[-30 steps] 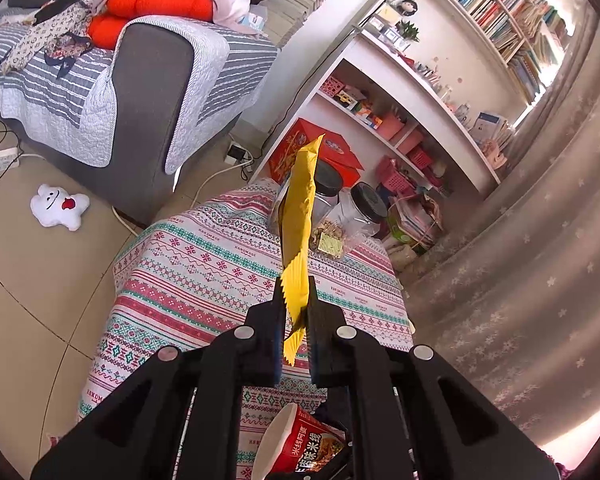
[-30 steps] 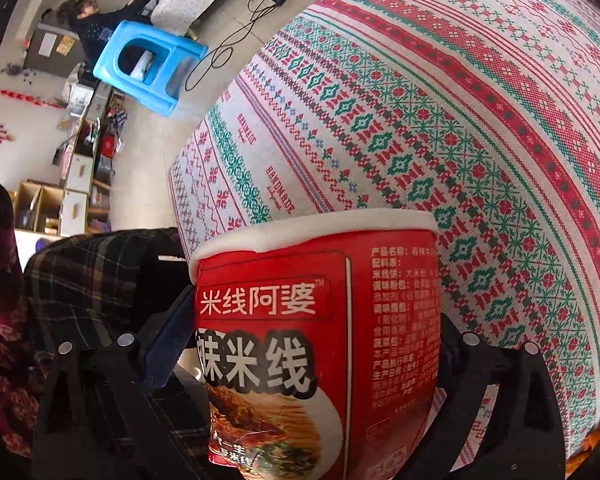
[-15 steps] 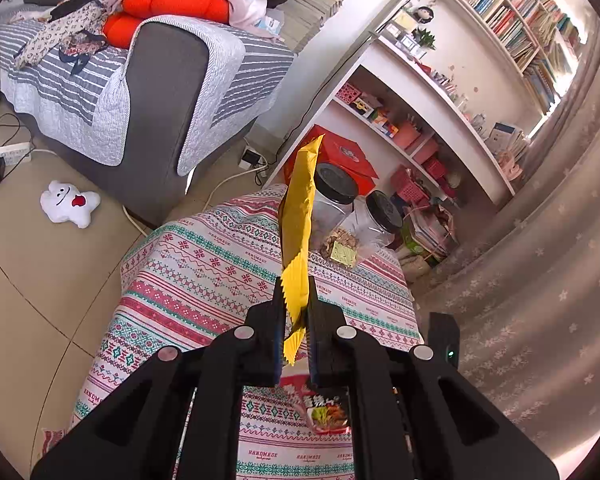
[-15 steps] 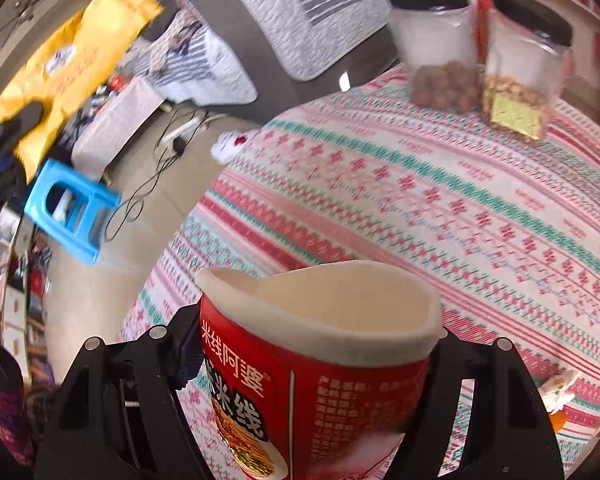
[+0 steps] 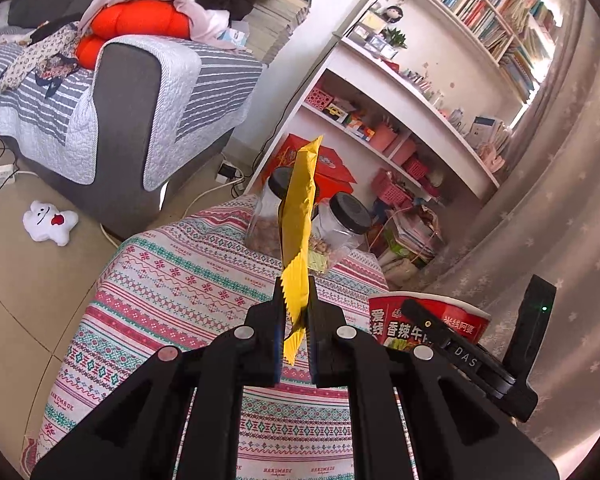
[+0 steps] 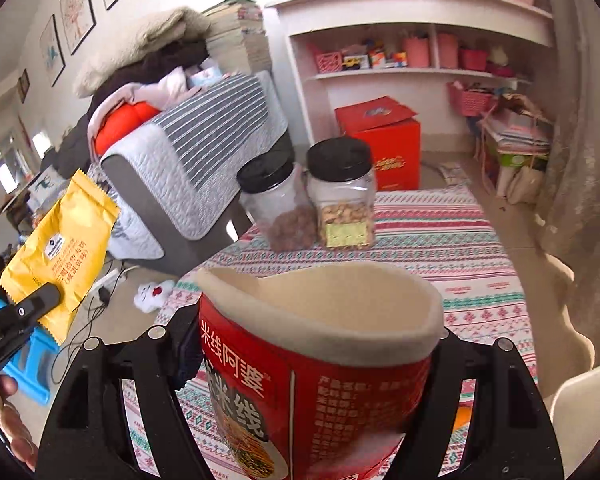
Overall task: Collect trash
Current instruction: 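Carry the red noodle cup with the right gripper and drop it in the bin, then lower the yellow packet into the white bin and open the left gripper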
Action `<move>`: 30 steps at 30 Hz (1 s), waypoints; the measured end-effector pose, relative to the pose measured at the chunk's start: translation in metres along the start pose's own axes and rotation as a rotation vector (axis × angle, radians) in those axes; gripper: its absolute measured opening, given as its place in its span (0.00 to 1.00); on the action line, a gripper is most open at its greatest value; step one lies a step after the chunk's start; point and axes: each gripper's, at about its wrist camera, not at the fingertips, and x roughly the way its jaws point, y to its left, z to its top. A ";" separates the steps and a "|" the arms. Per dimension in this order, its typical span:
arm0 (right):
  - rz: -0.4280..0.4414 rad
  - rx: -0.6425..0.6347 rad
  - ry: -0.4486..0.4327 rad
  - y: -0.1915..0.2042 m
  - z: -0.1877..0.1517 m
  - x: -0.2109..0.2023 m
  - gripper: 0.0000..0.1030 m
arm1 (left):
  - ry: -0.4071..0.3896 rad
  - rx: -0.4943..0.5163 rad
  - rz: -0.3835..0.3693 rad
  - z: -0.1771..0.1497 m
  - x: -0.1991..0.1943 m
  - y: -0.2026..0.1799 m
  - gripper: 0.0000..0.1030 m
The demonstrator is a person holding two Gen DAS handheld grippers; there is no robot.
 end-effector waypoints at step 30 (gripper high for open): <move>-0.770 0.596 -0.114 -0.267 -0.077 -0.163 0.93 | 0.176 0.216 -0.170 -0.072 0.073 -0.134 0.09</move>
